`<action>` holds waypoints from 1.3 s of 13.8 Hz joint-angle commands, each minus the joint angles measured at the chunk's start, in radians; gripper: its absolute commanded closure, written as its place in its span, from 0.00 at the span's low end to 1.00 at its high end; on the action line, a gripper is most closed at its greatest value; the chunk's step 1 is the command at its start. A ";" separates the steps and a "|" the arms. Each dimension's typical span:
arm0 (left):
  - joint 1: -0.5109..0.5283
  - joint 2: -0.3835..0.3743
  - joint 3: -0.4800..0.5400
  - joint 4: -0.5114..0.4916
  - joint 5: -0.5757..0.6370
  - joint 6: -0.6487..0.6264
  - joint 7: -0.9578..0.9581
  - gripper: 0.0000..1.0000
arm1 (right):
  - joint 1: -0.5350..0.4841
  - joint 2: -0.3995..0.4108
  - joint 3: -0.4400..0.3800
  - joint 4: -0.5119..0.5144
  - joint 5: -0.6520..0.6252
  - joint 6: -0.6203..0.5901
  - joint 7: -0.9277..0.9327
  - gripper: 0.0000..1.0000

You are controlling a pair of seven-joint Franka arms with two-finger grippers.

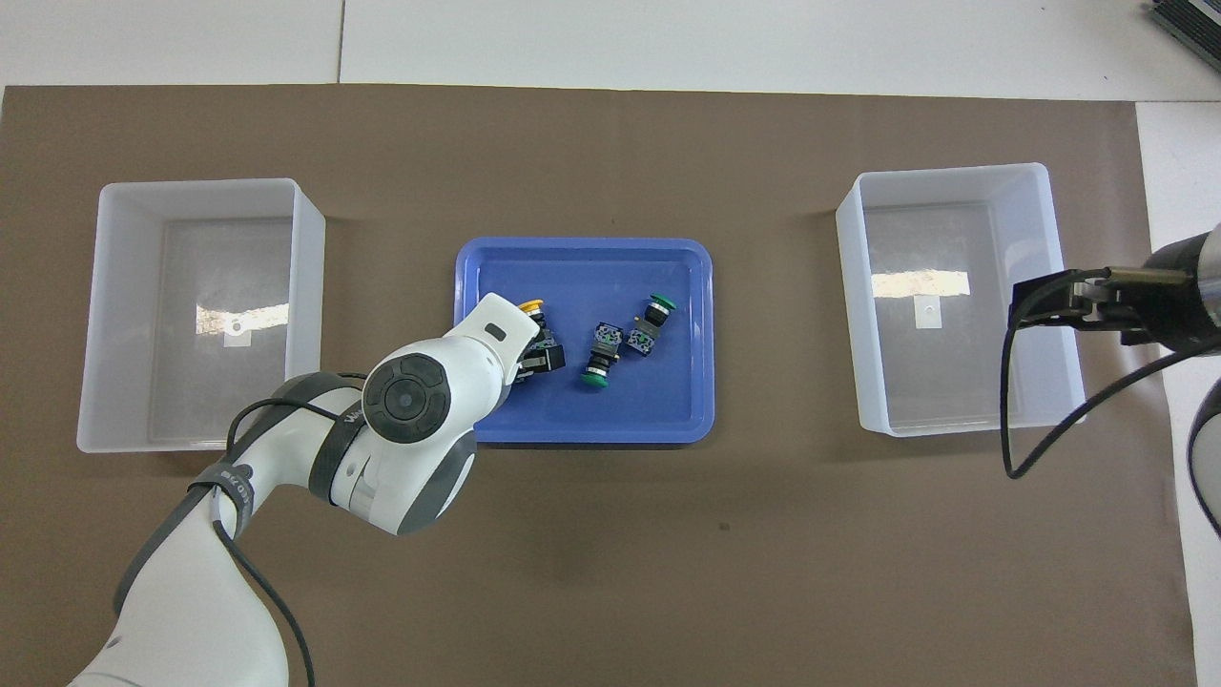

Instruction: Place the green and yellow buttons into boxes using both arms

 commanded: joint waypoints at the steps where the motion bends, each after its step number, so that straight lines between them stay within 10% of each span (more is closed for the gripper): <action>1: -0.007 0.022 0.013 -0.007 -0.010 0.026 -0.007 0.57 | -0.006 -0.019 0.003 -0.026 0.010 0.023 0.010 0.00; 11: 0.006 0.023 0.016 0.008 -0.010 0.019 0.005 0.68 | -0.006 -0.020 0.003 -0.033 0.010 0.025 0.007 0.00; 18: 0.012 0.025 0.016 0.017 -0.010 0.014 0.007 0.50 | -0.006 -0.022 0.003 -0.033 0.010 0.025 0.007 0.00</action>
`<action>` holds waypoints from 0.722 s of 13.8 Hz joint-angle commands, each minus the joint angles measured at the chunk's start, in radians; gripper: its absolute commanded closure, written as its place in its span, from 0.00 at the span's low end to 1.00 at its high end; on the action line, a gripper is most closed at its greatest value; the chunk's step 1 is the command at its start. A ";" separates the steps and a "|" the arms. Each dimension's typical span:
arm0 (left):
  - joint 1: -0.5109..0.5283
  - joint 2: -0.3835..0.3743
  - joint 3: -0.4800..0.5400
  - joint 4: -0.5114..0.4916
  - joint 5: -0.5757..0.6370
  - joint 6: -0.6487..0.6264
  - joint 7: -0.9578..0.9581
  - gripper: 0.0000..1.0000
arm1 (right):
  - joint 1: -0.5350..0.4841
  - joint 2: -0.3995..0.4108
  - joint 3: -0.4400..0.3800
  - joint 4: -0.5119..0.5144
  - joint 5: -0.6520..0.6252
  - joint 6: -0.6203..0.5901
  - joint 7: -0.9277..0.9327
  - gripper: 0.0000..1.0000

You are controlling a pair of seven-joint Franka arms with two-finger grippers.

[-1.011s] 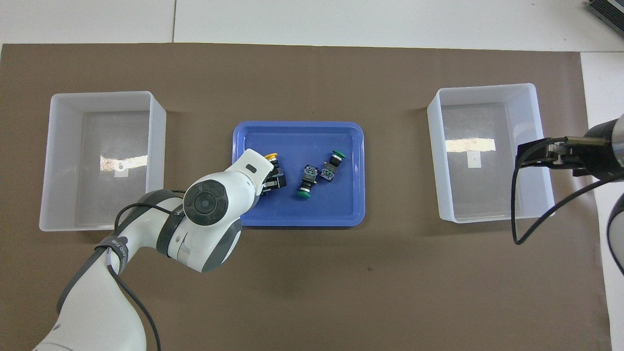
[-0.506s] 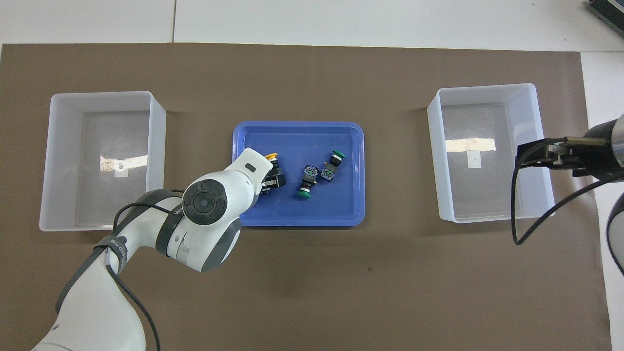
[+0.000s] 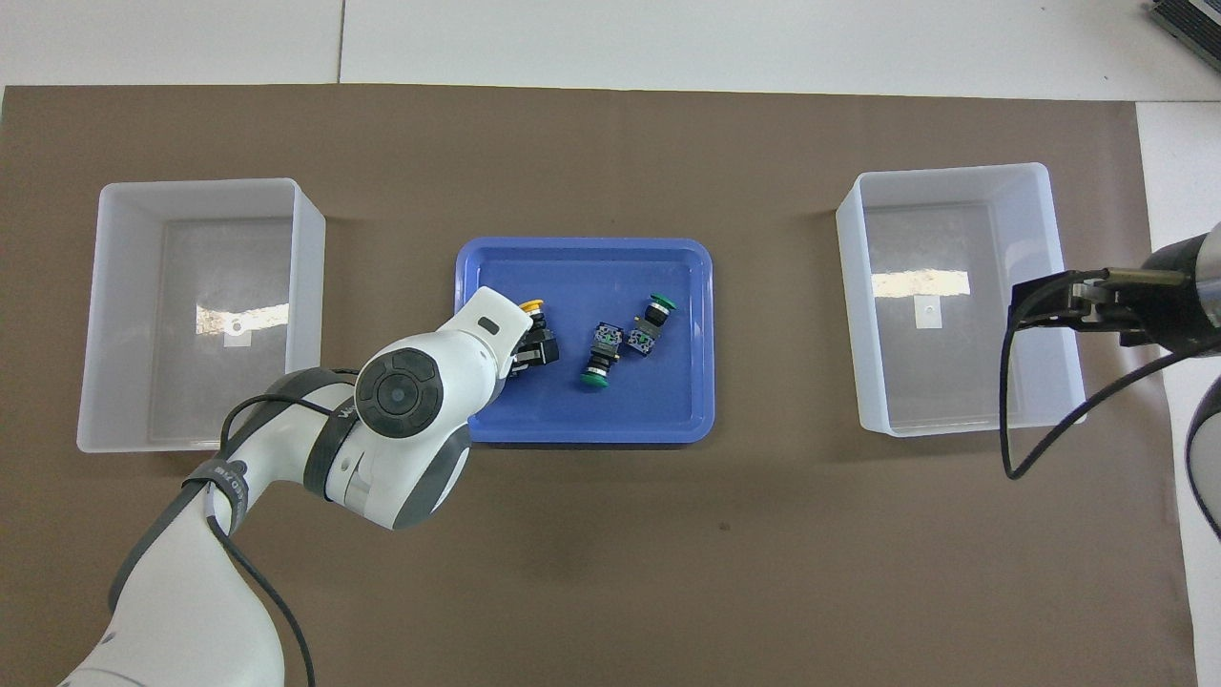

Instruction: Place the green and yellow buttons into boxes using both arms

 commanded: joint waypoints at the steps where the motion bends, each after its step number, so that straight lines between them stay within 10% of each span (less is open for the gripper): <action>1: 0.010 0.027 0.005 0.021 -0.010 0.007 0.009 0.60 | -0.006 -0.021 0.003 -0.029 0.010 0.025 0.007 0.00; 3: 0.032 0.039 0.005 0.061 -0.008 -0.017 0.009 0.82 | -0.007 -0.021 0.003 -0.029 0.010 0.025 0.007 0.00; 10: 0.087 0.022 0.005 0.226 -0.007 -0.225 0.015 0.87 | -0.007 -0.021 0.003 -0.031 0.010 0.025 0.002 0.00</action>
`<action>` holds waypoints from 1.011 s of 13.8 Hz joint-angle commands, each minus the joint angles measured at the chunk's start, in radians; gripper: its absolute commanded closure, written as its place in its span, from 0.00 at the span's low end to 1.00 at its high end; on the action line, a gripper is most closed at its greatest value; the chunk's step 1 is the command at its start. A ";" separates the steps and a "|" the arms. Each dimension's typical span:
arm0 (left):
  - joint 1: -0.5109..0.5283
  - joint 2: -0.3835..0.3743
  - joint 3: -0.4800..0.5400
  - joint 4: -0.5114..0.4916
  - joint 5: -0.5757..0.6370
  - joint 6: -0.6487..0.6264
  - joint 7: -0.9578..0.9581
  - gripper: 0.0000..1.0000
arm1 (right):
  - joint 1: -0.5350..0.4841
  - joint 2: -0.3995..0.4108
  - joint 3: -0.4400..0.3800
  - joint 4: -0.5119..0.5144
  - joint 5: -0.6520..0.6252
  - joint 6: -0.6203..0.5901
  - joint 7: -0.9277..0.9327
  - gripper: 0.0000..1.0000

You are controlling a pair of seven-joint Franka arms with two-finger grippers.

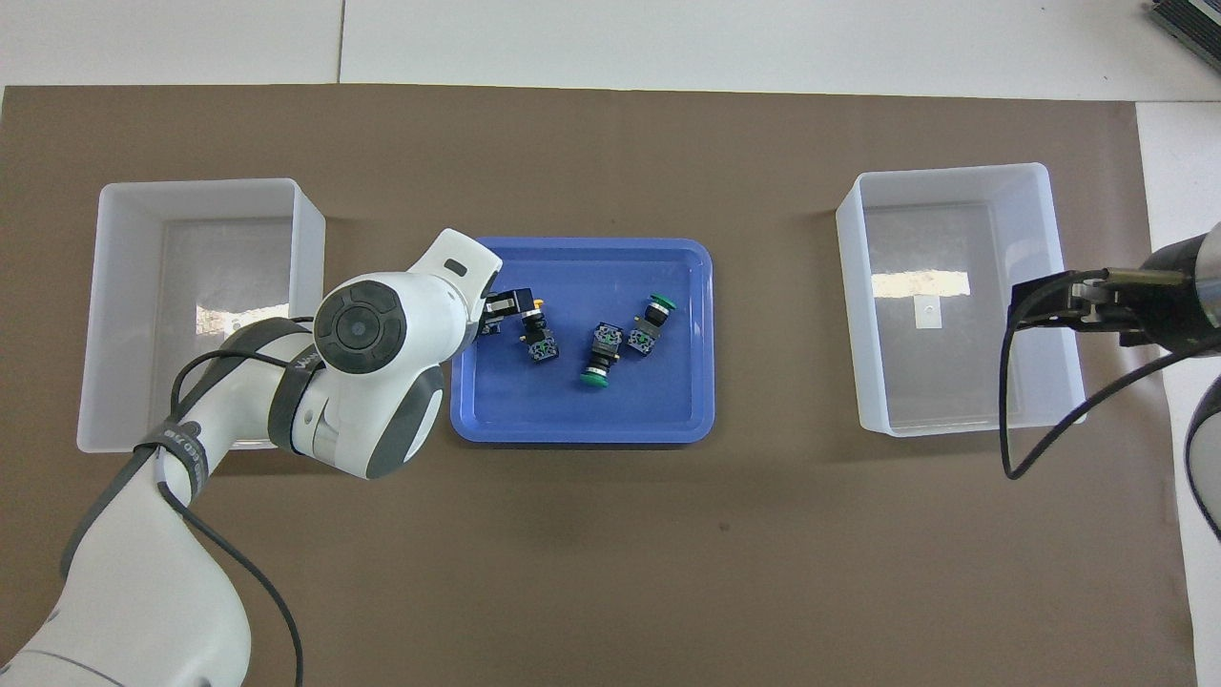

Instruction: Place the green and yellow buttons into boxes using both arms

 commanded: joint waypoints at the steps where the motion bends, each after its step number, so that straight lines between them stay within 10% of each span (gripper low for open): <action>1: 0.039 -0.007 -0.005 0.091 -0.005 -0.124 0.016 0.87 | -0.007 -0.021 0.003 -0.030 0.010 0.025 0.002 0.00; 7: 0.163 -0.068 -0.005 0.197 -0.005 -0.354 0.163 0.87 | 0.126 0.044 0.004 -0.030 0.010 0.138 0.176 0.00; 14: 0.378 -0.100 0.002 0.191 -0.007 -0.440 0.520 0.87 | 0.370 0.369 0.006 0.040 -0.010 0.449 0.614 0.00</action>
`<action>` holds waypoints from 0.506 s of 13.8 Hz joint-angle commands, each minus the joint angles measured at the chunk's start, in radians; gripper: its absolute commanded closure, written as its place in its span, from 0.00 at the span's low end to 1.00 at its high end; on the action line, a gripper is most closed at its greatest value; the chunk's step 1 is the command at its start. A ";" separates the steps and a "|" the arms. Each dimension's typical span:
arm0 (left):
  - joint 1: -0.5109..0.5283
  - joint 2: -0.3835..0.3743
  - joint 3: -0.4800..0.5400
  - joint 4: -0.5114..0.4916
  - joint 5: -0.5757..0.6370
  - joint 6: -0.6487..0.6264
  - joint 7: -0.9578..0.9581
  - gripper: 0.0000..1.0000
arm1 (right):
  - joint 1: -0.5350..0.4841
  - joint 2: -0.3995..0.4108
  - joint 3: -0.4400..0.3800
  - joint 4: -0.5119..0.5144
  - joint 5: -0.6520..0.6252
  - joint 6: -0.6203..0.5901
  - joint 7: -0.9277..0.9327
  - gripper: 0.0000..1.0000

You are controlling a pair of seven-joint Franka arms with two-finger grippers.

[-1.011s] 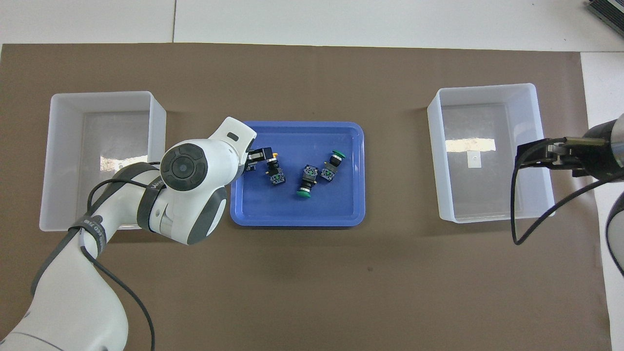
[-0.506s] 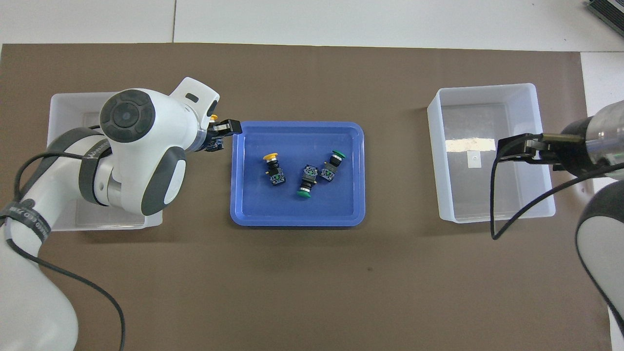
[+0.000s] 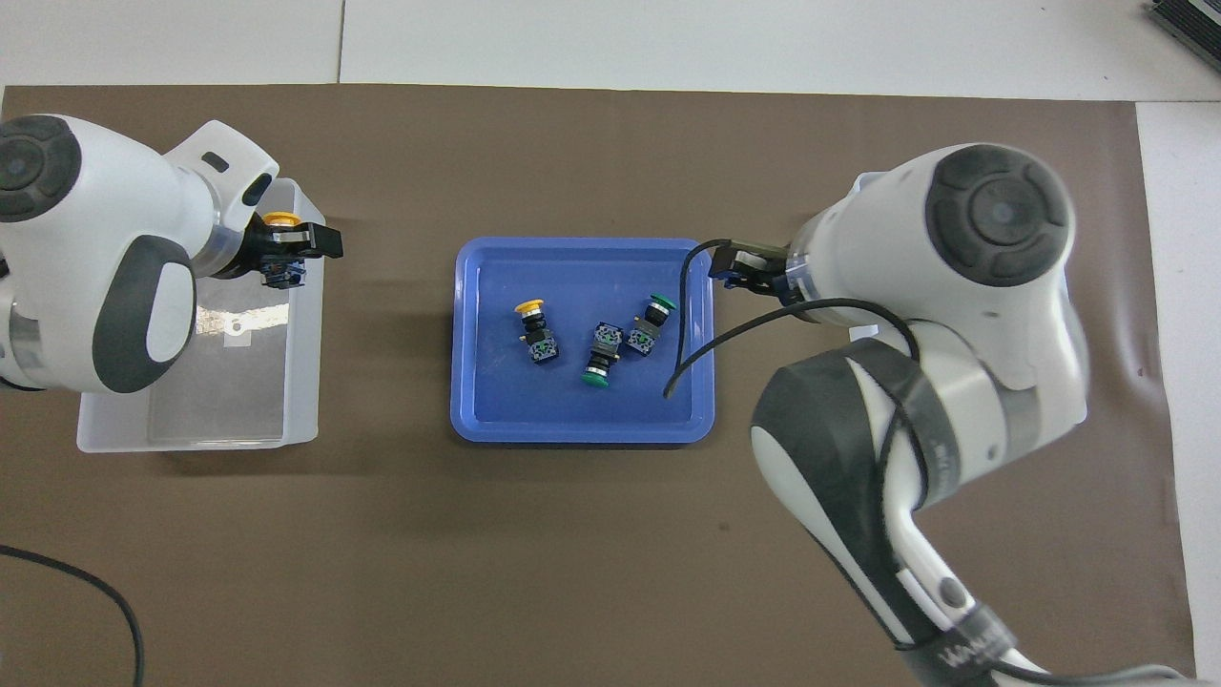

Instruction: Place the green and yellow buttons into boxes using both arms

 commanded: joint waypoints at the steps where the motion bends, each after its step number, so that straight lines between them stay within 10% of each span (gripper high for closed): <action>1: 0.072 -0.018 -0.008 -0.019 -0.007 -0.015 0.126 0.87 | 0.045 0.127 -0.004 0.074 -0.006 0.074 0.122 0.00; 7: 0.161 -0.062 -0.008 -0.222 -0.008 0.214 0.270 0.85 | 0.183 0.342 -0.004 0.182 -0.033 0.168 0.359 0.00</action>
